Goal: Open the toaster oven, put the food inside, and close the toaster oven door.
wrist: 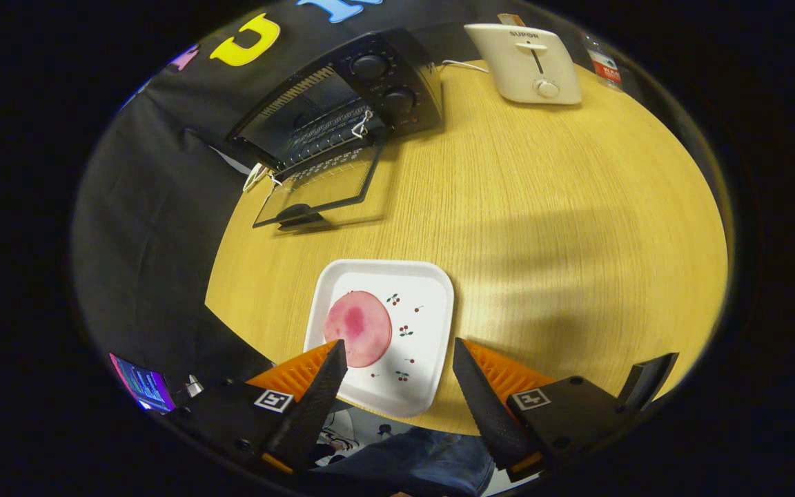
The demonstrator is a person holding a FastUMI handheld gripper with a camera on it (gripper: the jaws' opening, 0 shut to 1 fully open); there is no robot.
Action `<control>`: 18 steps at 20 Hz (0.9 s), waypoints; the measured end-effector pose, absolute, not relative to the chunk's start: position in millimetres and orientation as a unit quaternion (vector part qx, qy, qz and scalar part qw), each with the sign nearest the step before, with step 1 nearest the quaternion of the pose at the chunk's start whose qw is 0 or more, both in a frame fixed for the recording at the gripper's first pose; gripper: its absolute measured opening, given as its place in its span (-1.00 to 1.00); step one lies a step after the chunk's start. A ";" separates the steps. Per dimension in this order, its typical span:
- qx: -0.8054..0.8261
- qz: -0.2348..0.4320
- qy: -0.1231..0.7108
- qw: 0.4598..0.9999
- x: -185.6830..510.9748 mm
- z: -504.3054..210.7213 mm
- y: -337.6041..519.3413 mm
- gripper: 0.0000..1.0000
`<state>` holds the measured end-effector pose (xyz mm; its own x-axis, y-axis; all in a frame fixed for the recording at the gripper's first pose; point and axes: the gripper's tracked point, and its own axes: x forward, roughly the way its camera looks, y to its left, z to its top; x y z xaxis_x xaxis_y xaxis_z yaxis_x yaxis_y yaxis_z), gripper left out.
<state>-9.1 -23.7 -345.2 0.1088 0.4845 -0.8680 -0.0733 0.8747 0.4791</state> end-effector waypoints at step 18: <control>0.219 0.197 0.709 0.641 -12.3 -367.0 -33.8 -0.95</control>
<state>-12.3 -33.8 -367.0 -0.0828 0.5626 -0.8226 0.0582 0.8267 0.5596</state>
